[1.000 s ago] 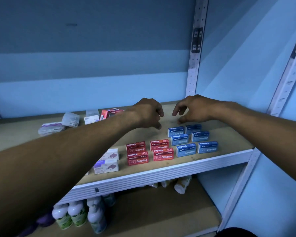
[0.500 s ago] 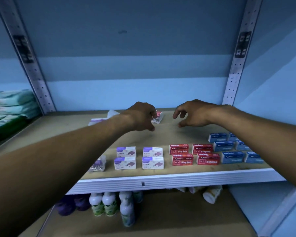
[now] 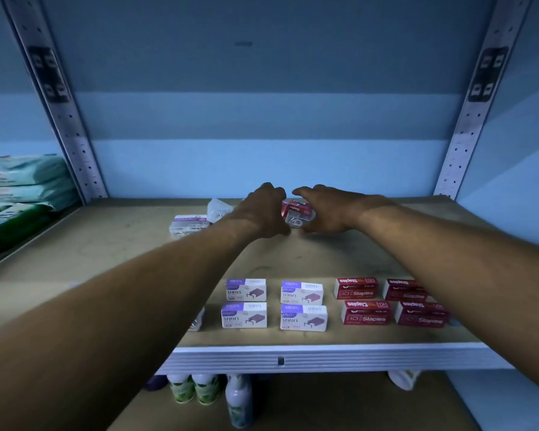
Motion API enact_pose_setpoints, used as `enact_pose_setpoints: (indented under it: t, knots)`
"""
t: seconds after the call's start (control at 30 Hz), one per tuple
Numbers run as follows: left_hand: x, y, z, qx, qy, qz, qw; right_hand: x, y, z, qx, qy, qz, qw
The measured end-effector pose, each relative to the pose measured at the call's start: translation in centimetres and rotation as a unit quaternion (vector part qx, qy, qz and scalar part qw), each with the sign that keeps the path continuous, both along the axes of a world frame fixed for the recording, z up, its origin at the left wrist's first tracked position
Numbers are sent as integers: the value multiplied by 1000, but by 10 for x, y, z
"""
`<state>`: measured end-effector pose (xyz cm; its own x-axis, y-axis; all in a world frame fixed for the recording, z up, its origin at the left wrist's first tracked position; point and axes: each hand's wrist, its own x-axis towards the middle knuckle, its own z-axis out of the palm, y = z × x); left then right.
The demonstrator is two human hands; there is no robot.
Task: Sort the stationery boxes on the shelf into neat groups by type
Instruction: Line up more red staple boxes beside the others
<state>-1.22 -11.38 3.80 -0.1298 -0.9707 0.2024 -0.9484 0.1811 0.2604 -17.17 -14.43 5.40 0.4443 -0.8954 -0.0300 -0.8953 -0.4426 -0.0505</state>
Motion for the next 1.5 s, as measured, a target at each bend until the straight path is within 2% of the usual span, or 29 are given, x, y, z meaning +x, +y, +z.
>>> enact_pose_setpoints:
  t: [0.2, 0.43, 0.7, 0.87, 1.3, 1.5]
  knots:
    - [8, -13, -12, -13, 29, -13, 999, 1, -14, -8, 9, 0, 12, 1000]
    - [7, -15, -21, -52, 60, -38, 996, 1, -10, -20, -94, -57, 19, 994]
    - [9, -3, -19, -73, 90, -49, 992, -4, -2, -15, -111, -117, -8, 987]
    - [17, 12, 1, -55, 117, -54, 990, -14, 12, -1, -86, -143, 4, 986]
    - [13, 55, 36, 70, 69, -15, 995, -33, 52, 16, 33, -126, -34, 991]
    - [8, 64, 32, 96, 165, 13, 981, -39, 60, 19, 72, -153, -31, 985]
